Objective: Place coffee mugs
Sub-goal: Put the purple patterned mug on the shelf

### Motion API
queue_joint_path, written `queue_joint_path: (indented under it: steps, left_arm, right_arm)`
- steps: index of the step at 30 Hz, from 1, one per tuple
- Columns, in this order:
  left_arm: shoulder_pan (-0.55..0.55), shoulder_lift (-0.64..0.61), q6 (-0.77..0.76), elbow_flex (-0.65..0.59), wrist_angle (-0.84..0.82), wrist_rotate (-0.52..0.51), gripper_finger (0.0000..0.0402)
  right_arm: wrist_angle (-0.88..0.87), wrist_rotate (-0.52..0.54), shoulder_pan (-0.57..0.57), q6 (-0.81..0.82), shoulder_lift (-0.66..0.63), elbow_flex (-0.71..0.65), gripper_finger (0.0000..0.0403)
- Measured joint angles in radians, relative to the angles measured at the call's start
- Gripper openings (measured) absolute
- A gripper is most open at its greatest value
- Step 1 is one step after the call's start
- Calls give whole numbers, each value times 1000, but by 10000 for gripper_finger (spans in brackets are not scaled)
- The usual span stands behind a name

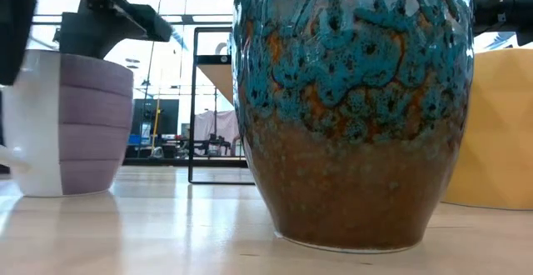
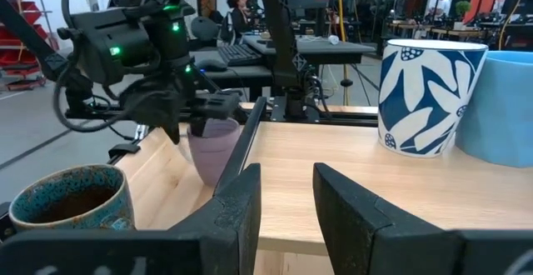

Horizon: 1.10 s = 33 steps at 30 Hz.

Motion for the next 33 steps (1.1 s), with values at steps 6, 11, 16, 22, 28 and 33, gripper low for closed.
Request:
queue_joint_path:
  steps: [6, 11, 16, 22, 28, 33]
  left_arm:
    - [-18, 0, 303, 0, 0, -9, 187]
    - [-17, -1, 287, 0, -3, -34, 187]
    - [-17, -1, 275, 0, -22, -51, 187]
    - [-16, -2, 164, 65, -65, -79, 187]
    - [-15, -2, -166, 143, -98, -158, 187]
    - [-12, -2, -543, 159, -105, -176, 187]
  right_arm:
    - [0, -2, 0, -1, 0, 0, 117]
    - [1, -3, 0, -1, 0, 0, 117]
    - [2, -3, 0, -1, 0, 0, 117]
    - [2, -4, 0, -1, 0, 0, 117]
    - [2, -4, 0, -1, 0, 0, 117]
    - [2, -4, 0, -1, 0, 0, 117]
